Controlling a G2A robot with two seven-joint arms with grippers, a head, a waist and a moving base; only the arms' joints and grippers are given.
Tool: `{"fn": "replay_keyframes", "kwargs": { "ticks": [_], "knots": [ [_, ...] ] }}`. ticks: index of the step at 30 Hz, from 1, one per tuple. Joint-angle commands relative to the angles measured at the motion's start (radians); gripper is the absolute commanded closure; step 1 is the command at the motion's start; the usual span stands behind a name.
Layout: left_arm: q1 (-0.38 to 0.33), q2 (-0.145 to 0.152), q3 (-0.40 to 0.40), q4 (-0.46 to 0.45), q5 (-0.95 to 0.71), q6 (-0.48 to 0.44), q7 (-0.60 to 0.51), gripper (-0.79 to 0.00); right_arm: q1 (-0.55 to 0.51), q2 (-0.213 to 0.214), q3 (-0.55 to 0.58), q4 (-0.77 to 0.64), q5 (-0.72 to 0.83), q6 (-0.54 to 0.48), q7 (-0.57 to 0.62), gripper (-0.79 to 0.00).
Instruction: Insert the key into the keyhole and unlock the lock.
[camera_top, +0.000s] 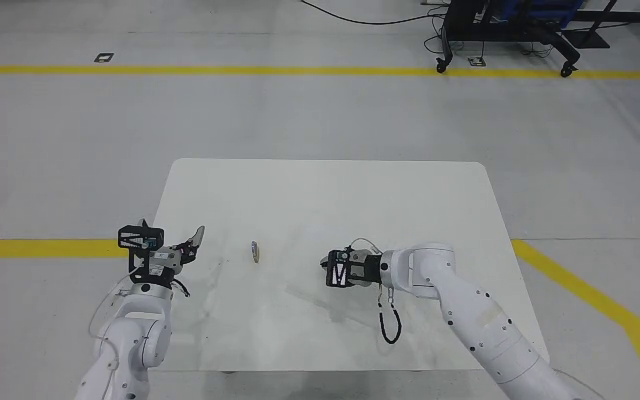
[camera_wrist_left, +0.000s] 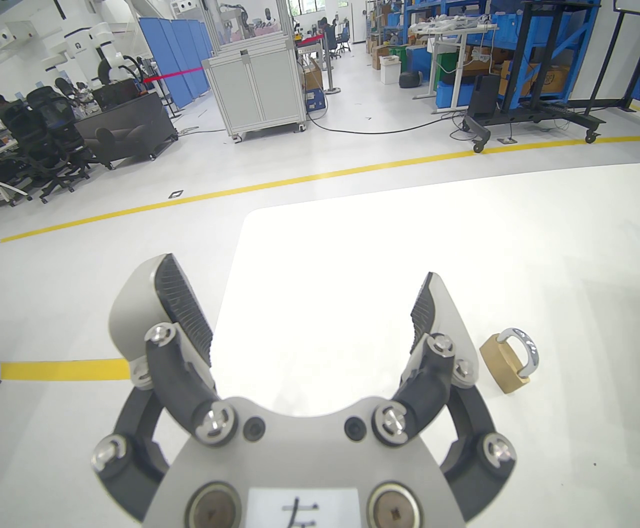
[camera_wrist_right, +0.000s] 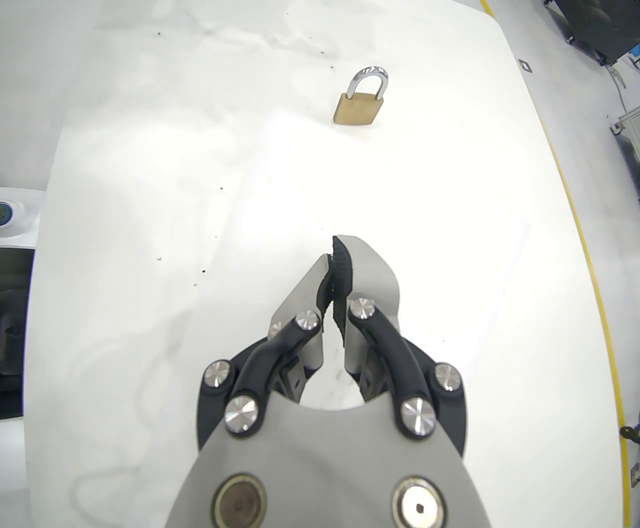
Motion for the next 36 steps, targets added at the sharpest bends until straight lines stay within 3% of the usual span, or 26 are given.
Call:
{"fn": "replay_keyframes", "kwargs": {
  "ticks": [1,10,14,17,21,25,29,36],
  "knots": [
    [0.000,0.000,0.000,0.000,0.000,0.000,0.000,-0.785,-0.014,0.005,0.011,-0.009,-0.007,-0.002,-0.019,0.000],
    [0.000,0.000,0.000,0.000,0.000,0.000,0.000,-0.785,-0.025,0.010,0.019,-0.013,-0.019,-0.005,-0.044,0.000],
    [0.035,0.001,0.000,-0.097,0.055,-0.012,0.023,-0.785,-0.025,0.010,0.019,-0.013,-0.019,-0.005,-0.044,0.000],
    [0.041,0.004,0.067,-0.204,0.156,-0.103,-0.005,-0.785,-0.025,0.010,0.019,-0.013,-0.019,-0.005,-0.044,0.000],
    [-0.052,-0.002,0.221,-0.245,0.252,-0.207,-0.108,-0.785,-0.025,0.010,0.019,-0.013,-0.019,-0.005,-0.044,0.000],
    [-0.185,-0.017,0.377,-0.221,0.358,-0.219,-0.209,-0.785,-0.025,0.010,0.019,-0.013,-0.019,-0.005,-0.044,0.000],
    [-0.271,-0.036,0.483,-0.172,0.413,-0.187,-0.267,-0.785,-0.025,0.010,0.019,-0.013,-0.019,-0.005,-0.044,0.000],
    [-0.319,-0.050,0.580,-0.060,0.612,-0.145,-0.377,-0.785,-0.025,0.010,0.019,-0.013,-0.019,-0.005,-0.044,0.000]
  ]
}}
